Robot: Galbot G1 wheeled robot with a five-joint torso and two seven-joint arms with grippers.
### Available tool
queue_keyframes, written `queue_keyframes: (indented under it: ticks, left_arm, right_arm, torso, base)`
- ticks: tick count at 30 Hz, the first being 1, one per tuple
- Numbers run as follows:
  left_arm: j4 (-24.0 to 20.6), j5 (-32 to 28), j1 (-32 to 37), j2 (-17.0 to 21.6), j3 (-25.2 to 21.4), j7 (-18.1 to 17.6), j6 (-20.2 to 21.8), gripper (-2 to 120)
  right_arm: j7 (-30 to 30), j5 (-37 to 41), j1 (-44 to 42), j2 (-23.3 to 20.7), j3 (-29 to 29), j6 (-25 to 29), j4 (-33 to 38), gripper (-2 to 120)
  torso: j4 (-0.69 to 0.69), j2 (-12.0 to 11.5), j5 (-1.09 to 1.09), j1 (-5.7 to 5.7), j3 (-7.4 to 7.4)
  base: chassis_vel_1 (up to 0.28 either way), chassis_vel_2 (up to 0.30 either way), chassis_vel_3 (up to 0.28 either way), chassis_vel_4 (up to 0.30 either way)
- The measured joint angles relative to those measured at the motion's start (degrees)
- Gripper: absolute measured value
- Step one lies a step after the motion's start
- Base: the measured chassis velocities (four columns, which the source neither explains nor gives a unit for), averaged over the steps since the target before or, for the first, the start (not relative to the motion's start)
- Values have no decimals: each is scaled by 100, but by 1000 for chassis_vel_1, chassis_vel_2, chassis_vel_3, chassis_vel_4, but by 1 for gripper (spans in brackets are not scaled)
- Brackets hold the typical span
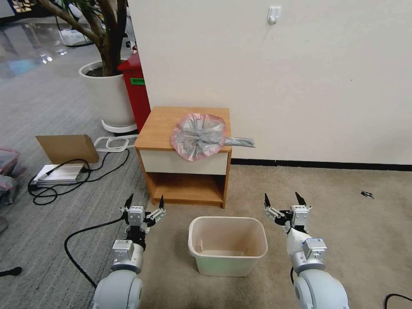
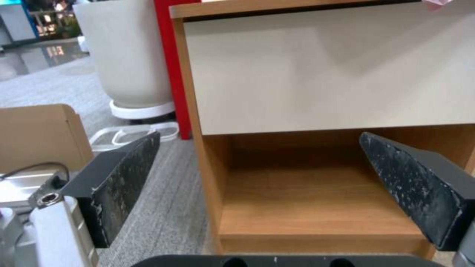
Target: Pick up the garbage bag from the table and place it over the trash can.
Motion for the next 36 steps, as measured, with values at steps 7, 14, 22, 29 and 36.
queue_keyframes:
  ticks: [7, 14, 22, 29, 36]
  left_arm:
    - [0, 0, 0, 0, 0, 0, 0, 100]
    - [0, 0, 0, 0, 0, 0, 0, 100]
    - [0, 0, 0, 0, 0, 0, 0, 100]
    - [0, 0, 0, 0, 0, 0, 0, 100]
    - [-66, -3, 39, 8, -20, 1, 30, 100]
  right_arm:
    - [0, 0, 0, 0, 0, 0, 0, 100]
    - [0, 0, 0, 0, 0, 0, 0, 100]
    - [0, 0, 0, 0, 0, 0, 0, 100]
    - [0, 0, 0, 0, 0, 0, 0, 100]
    - [-14, 63, -44, 10, 52, -90, 144, 100]
  torso:
    - [0, 0, 0, 0, 0]
    - [0, 0, 0, 0, 0]
    - [0, 0, 0, 0, 0]
    - [0, 0, 0, 0, 0]
    - [0, 0, 0, 0, 0]
  base:
    - [0, 0, 0, 0]
    - [0, 0, 0, 0]
    - [0, 0, 0, 0]
    - [0, 0, 0, 0]
    - [0, 0, 0, 0]
